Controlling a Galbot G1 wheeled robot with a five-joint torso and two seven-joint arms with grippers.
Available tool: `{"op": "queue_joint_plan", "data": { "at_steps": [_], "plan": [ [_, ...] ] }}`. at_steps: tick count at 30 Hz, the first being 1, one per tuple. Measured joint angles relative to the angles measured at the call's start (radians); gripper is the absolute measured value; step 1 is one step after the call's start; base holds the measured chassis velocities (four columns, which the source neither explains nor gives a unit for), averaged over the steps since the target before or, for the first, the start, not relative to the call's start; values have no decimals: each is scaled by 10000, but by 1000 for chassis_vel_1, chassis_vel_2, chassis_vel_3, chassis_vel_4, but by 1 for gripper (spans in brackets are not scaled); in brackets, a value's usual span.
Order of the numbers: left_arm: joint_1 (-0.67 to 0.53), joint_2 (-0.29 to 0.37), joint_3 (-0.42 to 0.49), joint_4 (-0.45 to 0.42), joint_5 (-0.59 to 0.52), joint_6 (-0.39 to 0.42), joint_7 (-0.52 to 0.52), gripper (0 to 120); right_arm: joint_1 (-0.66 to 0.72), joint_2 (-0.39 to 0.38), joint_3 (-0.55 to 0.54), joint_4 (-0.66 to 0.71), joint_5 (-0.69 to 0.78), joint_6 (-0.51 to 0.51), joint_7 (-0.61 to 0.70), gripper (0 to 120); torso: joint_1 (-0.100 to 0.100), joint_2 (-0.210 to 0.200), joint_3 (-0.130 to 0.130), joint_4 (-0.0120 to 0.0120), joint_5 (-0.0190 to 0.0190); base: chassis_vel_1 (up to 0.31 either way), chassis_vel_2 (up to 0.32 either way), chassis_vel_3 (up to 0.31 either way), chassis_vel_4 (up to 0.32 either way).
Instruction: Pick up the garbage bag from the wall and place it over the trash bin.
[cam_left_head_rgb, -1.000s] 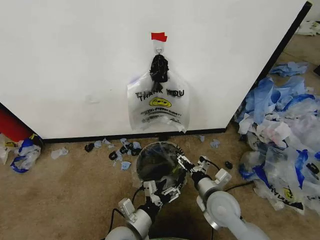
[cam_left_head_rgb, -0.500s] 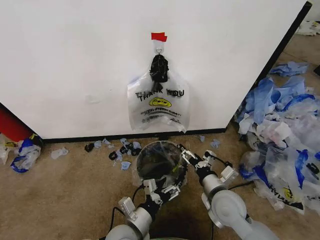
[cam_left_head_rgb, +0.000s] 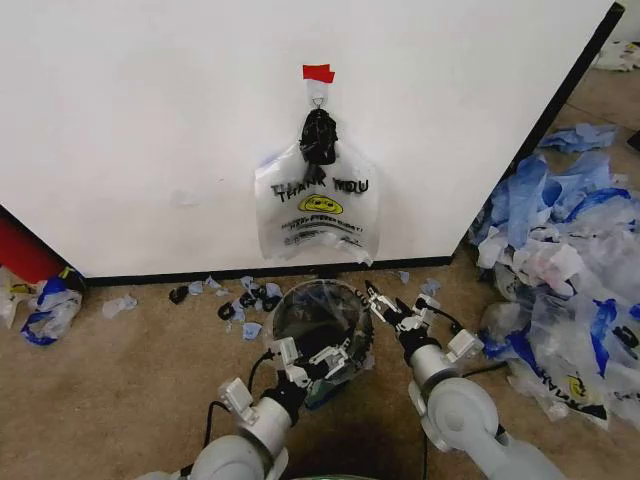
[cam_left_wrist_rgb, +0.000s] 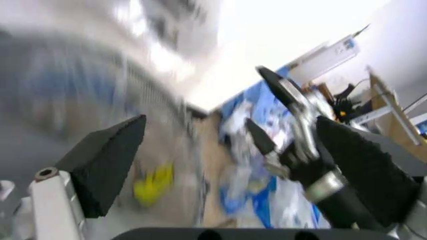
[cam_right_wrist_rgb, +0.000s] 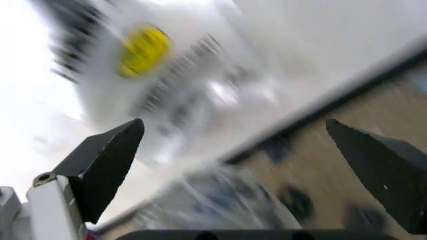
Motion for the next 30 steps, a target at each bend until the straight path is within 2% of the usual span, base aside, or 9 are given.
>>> {"op": "queue_joint_plan", "data": {
  "at_steps": [5, 7, 11, 14, 19, 21, 23, 25, 30],
  "plan": [
    [109, 643, -1382, -231, 483, 235, -12, 100, -78, -172, 521, 19, -1036, 884, -1916, 100, 0, 1, 0, -3, 1, 0, 0, 0, 0],
    [343, 1030, -2656, -108, 1616, 511, -555, 100, 36, -237, 1011, -53, -2413, 1651, -2920, 100, 0, 1, -1, 0, 7, 0, 0, 0, 0],
    [691, 1068, -3552, 418, 3053, 521, -1004, 100, 139, -307, 1516, -260, -4076, 2503, -3345, 100, 0, 0, 0, 2, -3, 0, 0, 0, 0],
    [1229, 667, -4333, 1068, 4947, 339, -1528, 100, -122, -308, 2346, -405, -5977, 3317, -3016, 100, 0, 0, 0, 0, 0, 0, 0, 0, 0],
    [1680, -141, -4850, 1517, 6566, 261, -2051, 100, -801, -21, 3601, -526, -7502, 3511, -2355, 100, 0, 0, -2, 3, -5, 0, 0, 0, 0],
    [1927, -666, -5180, 1982, 7775, 137, -2322, 100, -1518, 235, 4430, -763, -8334, 3566, -1806, 100, -1, 0, -1, -4, 10, 0, 0, 0, 0],
    [2130, -1086, -5322, 2249, 8377, 92, -2608, 100, -2164, 465, 5086, -953, -8890, 3578, -1272, 100, -1, 0, -1, -3, 0, 0, 0, 0, 0],
    [2155, -1141, -5328, 2262, 8414, 102, -2655, 100, -2266, 497, 5178, -976, -8973, 3552, -1177, 100, -1, 0, -1, -3, -1, 0, 0, 0, 0],
    [2301, -2039, -5732, 2301, 8556, 122, -2731, 100, -3207, 985, 5715, -1177, -9257, 3684, -717, 100, -1, 1, -2, -1, 5, 0, 0, 0, 0]
  ]
}}
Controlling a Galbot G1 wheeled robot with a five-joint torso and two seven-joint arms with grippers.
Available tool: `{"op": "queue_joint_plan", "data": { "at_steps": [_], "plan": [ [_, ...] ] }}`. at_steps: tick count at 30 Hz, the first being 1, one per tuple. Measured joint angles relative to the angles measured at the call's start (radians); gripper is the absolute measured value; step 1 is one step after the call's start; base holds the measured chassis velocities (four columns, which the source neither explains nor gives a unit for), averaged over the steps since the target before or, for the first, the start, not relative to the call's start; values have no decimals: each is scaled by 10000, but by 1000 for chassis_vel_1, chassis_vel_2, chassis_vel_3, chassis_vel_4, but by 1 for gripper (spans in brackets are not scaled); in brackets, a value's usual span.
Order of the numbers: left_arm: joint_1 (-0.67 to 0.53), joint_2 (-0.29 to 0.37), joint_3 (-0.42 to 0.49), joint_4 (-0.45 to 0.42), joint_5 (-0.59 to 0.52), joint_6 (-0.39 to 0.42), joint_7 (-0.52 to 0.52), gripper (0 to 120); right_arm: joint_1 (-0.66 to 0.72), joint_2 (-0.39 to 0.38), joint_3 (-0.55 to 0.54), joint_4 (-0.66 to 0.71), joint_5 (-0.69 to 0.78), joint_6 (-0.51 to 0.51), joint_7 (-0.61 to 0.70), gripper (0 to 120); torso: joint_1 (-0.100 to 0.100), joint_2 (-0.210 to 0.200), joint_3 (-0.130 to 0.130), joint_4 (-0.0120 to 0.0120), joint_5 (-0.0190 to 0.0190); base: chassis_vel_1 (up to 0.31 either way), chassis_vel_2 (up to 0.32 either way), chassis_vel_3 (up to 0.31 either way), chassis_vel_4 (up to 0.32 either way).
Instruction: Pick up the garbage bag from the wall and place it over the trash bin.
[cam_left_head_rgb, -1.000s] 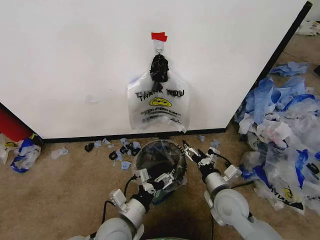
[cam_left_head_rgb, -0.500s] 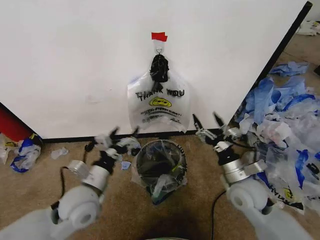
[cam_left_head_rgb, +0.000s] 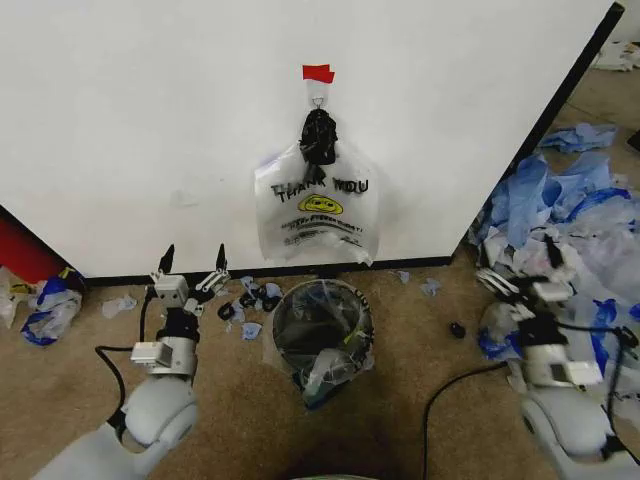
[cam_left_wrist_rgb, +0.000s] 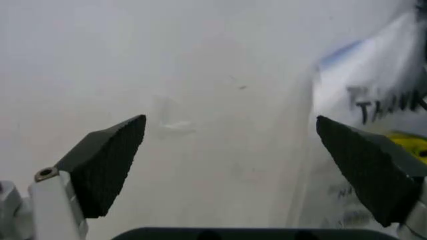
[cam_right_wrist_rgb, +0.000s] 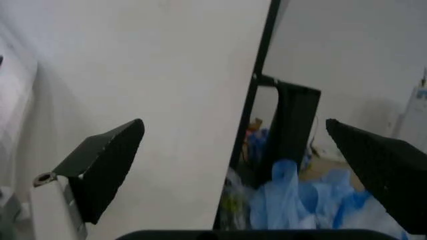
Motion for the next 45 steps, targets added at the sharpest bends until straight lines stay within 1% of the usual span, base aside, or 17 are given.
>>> {"op": "queue_joint_plan", "data": {
  "at_steps": [1, 2, 3, 4, 6, 7, 9, 10, 12, 17, 31, 45],
  "plan": [
    [24, -110, -45, 4, 25, -2, 24, 100, -63, 48, 0, -7, 21, 37, -8, 100, 0, 0, 0, 0, 2, 0, 0, 0, 0],
    [109, -443, -136, 43, 141, -30, 96, 100, -315, 266, -23, -43, 199, 197, -86, 100, 0, 0, 0, -1, 2, 0, 0, 0, 0],
    [158, -613, -171, 74, 210, -69, 152, 100, -400, 346, -44, -58, 313, 273, -165, 100, -1, 0, 0, 0, -3, 0, 0, 0, 0],
    [299, -1075, -268, 191, 453, -243, 361, 100, -626, 572, -114, -122, 639, 535, -428, 100, 0, 0, 0, -1, -3, 0, 0, 0, 0],
    [461, -1544, -328, 310, 740, -424, 541, 100, -767, 785, -116, -186, 803, 932, -763, 100, -1, 0, 0, 1, 0, 0, 0, 0, 0],
    [558, -1816, -346, 342, 854, -494, 639, 100, -861, 915, -116, -175, 853, 1216, -979, 100, 0, 0, 0, 2, -4, 0, 0, 0, 0],
    [586, -1890, -348, 346, 881, -508, 662, 100, -885, 936, -119, -160, 862, 1270, -1011, 100, 0, 0, 0, 1, -5, 0, 0, 0, 0],
    [651, -2063, -351, 349, 939, -537, 703, 100, -958, 1018, -140, -50, 900, 1451, -1151, 100, 0, 0, 0, 1, -4, 0, 0, 0, 0],
    [724, -2170, -366, 349, 1005, -563, 795, 100, -1021, 1143, -172, 149, 947, 1667, -1401, 100, 0, 0, 0, 0, -5, 0, 0, 0, 0],
    [810, -2141, -387, 306, 991, -568, 835, 100, -999, 1148, -203, 249, 931, 1725, -1573, 100, 0, 0, 0, 0, -4, 0, 0, 0, 0],
    [1283, -1983, -430, 188, 1000, -852, 1010, 100, -576, 609, -526, 290, 1365, 1495, -1993, 100, 1, 0, 1, 1, -4, 0, 0, 0, 0],
    [1281, -1974, -410, 168, 954, -868, 1020, 100, -560, 594, -541, 306, 1378, 1463, -1993, 100, 1, 0, 1, 0, -3, 0, 0, 0, 0]
  ]
}}
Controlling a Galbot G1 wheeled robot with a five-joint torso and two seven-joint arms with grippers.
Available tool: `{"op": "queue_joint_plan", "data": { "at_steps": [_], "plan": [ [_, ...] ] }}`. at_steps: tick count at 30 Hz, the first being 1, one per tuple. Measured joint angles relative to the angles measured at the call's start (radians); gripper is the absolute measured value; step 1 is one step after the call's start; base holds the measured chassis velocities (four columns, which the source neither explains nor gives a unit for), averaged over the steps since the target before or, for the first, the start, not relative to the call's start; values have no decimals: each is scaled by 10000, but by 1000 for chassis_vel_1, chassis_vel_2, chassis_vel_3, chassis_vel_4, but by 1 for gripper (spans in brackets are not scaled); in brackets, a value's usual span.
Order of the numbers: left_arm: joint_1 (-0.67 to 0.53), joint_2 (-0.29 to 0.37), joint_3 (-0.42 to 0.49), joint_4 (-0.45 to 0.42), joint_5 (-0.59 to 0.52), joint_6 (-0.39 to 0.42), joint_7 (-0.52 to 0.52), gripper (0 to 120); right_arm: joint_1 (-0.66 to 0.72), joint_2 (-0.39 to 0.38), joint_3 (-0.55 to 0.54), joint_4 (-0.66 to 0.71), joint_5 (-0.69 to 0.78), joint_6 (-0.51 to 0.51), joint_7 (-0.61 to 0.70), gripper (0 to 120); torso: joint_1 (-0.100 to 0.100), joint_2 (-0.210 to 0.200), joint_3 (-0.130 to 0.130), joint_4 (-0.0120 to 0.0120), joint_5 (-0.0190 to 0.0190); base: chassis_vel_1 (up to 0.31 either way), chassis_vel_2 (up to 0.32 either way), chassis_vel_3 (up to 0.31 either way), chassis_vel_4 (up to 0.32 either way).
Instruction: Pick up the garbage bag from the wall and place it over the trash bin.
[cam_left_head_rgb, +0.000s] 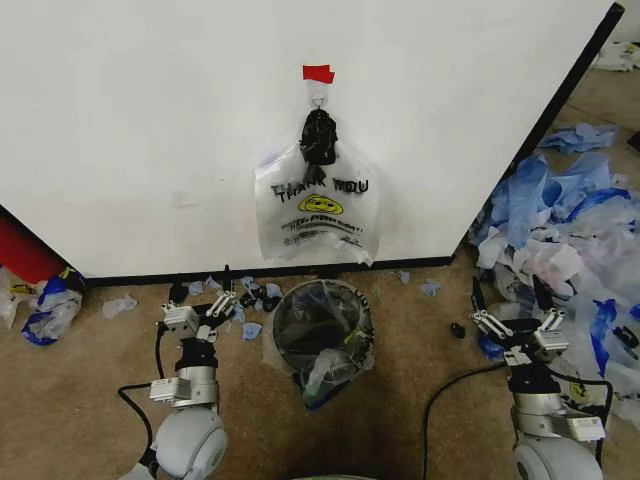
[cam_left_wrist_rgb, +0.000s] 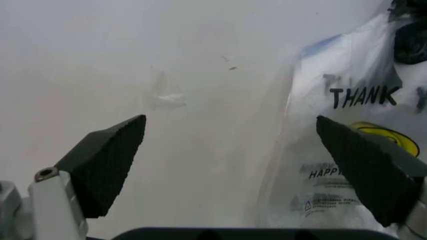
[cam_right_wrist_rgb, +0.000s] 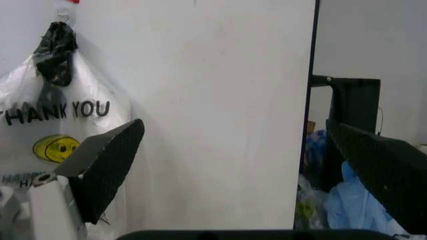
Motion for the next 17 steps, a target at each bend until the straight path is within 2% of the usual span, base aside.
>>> {"op": "queue_joint_plan", "data": {
  "at_steps": [17],
  "plan": [
    [-8, 8, 9, -1, -11, 0, 0, 100, 0, 2, 1, 4, 0, -7, 10, 100, 0, 0, 0, 0, 0, 0, 0, 0, 0]
  ]
}}
